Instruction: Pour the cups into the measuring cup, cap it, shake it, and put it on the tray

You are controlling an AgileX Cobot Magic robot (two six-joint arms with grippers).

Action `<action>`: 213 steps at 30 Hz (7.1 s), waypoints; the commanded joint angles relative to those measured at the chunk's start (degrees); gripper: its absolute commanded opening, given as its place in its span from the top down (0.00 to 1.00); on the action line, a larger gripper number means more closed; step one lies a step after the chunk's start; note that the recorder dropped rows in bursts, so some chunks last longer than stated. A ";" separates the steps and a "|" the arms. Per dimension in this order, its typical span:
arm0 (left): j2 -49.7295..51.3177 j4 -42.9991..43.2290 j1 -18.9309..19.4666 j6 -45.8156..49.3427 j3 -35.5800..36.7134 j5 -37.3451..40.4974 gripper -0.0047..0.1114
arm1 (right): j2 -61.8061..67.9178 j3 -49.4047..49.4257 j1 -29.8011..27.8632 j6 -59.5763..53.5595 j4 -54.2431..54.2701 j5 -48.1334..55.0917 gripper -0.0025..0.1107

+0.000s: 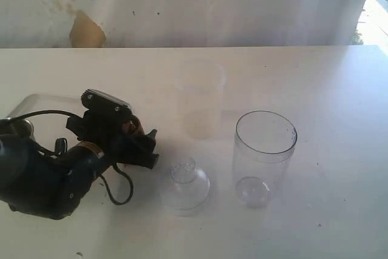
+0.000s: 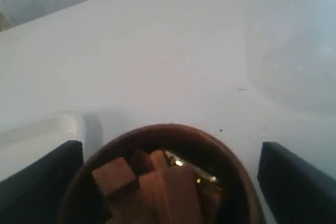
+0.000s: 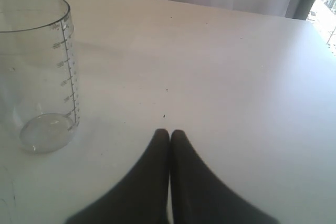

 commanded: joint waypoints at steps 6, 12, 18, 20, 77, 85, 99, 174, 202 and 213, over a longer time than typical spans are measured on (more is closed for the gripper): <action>0.03 -1.78 -0.12 -4.50 0.36 3.35 0.11 | -0.25 0.07 0.02 0.11 -0.12 -0.76 0.98; 0.27 -1.78 -0.12 -5.87 0.36 2.28 0.11 | -0.25 0.07 0.02 0.11 -0.12 -0.76 0.98; 2.82 -1.78 -0.12 -6.19 0.25 -3.76 0.11 | -0.25 0.07 0.02 1.08 -0.12 -0.76 0.98; 3.99 -1.78 -0.12 -6.17 -0.15 -5.53 0.11 | -0.25 0.07 0.02 2.18 -0.12 -0.76 0.98; -10.56 -3.32 -0.12 -1.17 -3.72 -1.63 0.96 | -0.25 0.07 0.02 2.18 -0.12 -0.76 0.98; -14.46 1.90 -0.23 1.50 -13.77 17.43 0.96 | -0.25 0.07 0.02 2.18 -0.12 -0.76 0.98; -14.22 13.32 -3.98 1.50 -24.60 32.72 0.96 | -0.25 0.07 0.02 2.18 -0.12 -0.76 0.98; -7.90 54.19 -7.72 17.97 -29.86 24.17 0.96 | -0.25 0.07 0.02 2.18 -0.12 -0.76 0.98; -7.90 52.79 -10.35 22.96 -29.86 24.96 0.96 | -0.25 0.07 0.02 2.18 -0.12 -0.76 0.98; -7.90 44.70 -8.10 26.92 -29.86 25.22 0.96 | -0.25 0.07 0.02 2.18 -0.12 -0.76 0.98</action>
